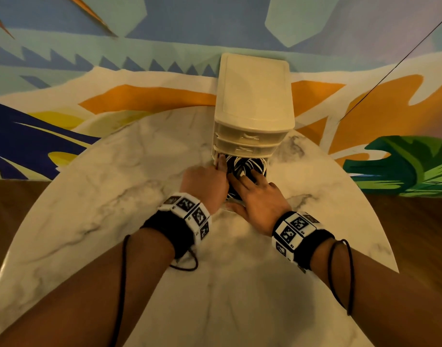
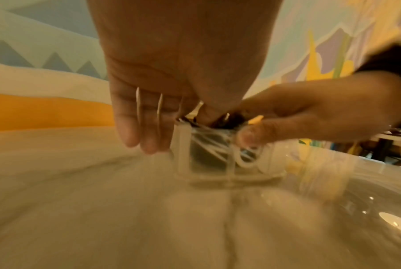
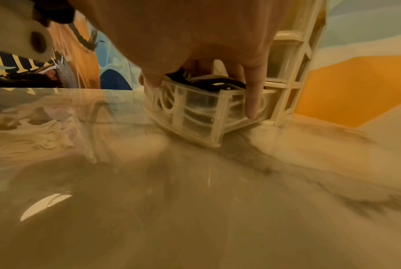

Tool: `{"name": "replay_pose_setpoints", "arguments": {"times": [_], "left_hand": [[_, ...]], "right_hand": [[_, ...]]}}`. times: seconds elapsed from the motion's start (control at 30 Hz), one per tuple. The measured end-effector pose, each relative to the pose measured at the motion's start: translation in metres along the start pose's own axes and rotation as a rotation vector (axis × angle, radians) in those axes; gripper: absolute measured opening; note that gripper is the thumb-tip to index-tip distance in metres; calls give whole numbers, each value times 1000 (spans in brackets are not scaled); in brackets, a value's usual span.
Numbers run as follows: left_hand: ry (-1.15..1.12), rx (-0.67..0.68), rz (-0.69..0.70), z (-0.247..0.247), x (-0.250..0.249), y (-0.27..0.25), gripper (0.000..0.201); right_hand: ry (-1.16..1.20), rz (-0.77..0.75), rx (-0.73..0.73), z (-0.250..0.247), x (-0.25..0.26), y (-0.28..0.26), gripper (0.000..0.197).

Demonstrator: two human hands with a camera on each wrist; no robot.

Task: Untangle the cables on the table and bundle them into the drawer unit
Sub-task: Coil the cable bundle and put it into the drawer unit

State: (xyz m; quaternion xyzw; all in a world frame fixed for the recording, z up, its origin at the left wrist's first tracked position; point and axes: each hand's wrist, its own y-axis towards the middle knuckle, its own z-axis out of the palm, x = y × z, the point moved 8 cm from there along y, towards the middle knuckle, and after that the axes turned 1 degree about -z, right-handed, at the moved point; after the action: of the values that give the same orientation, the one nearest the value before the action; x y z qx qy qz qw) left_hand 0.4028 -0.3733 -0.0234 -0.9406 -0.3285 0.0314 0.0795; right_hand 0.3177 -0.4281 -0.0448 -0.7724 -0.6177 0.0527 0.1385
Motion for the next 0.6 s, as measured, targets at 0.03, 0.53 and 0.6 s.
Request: {"name": "replay_pose_setpoints", "arguments": {"times": [0.03,0.53,0.6], "left_hand": [[-2,-35,2,-1,-1,-5,55],[-231,-324,245,-36,-43,-12,54],[-108,-339,292,-40,-52,-7,58]], "right_hand": [[2,13,3,-1,-2,1,69],[57,-23,2,-2,-8,3,67],[67,-61,-30,-4,-9,0,67]]}}
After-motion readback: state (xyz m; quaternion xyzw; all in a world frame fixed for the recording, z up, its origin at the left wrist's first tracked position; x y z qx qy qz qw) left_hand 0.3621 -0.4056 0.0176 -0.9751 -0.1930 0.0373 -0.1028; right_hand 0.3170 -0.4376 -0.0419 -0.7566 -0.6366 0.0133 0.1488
